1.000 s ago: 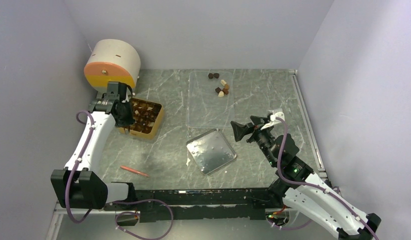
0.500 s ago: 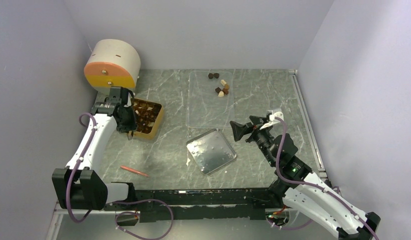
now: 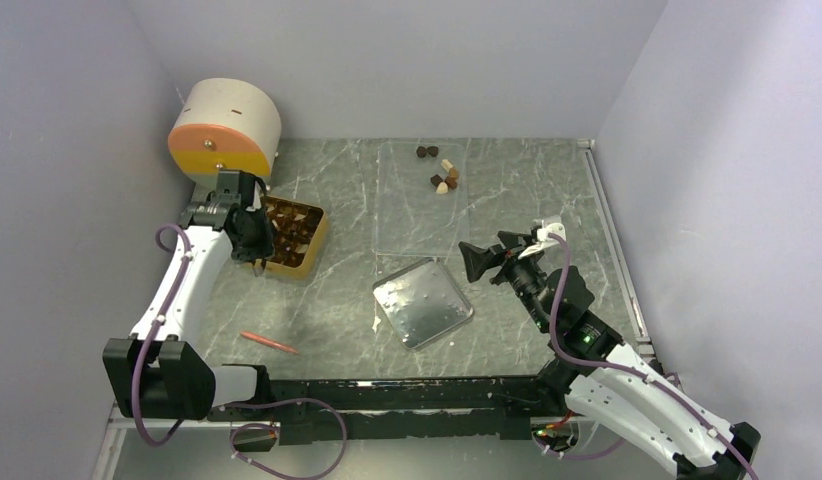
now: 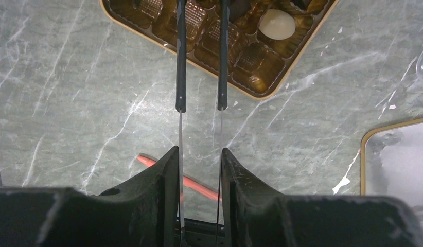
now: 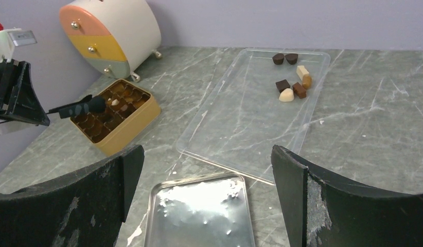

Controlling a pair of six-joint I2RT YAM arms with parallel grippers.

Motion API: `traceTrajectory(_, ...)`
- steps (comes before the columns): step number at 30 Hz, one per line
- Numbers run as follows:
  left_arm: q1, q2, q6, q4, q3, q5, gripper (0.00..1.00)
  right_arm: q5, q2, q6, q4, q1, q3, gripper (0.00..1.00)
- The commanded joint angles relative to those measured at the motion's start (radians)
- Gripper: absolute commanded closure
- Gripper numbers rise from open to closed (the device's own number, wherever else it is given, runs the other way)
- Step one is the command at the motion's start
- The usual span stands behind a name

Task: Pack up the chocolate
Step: Place the fake chocolate in the packing box, then pick up the fake chocolate from the plate.

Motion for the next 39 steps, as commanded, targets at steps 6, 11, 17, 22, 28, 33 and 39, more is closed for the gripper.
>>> traceTrajectory(6,0.002,-0.021,0.002,0.008,0.120,0.027,0.67,-0.011,0.006,-0.002,0.043,-0.001,0.023,0.00)
traceTrajectory(11,0.002,-0.010,0.022,0.024,0.179,0.131,0.69,0.007,0.003,0.021,0.011,-0.001,0.030,0.00)
traceTrajectory(17,-0.015,-0.011,0.017,0.100,0.163,0.272,0.70,0.035,-0.008,0.024,-0.018,0.000,0.043,0.00)
traceTrajectory(22,-0.108,0.003,0.016,0.149,0.171,0.251,0.69,0.039,-0.017,0.026,-0.025,-0.001,0.049,0.00)
traceTrajectory(28,-0.301,0.056,0.030,0.256,0.198,0.191,0.68,0.043,-0.016,0.030,-0.031,-0.001,0.046,0.00)
traceTrajectory(33,-0.398,0.154,0.075,0.381,0.218,0.167,0.67,0.070,-0.021,0.020,-0.048,-0.001,0.057,0.00)
traceTrajectory(39,-0.447,0.328,0.151,0.457,0.312,0.171,0.66,0.088,-0.024,0.015,-0.067,-0.001,0.083,0.00)
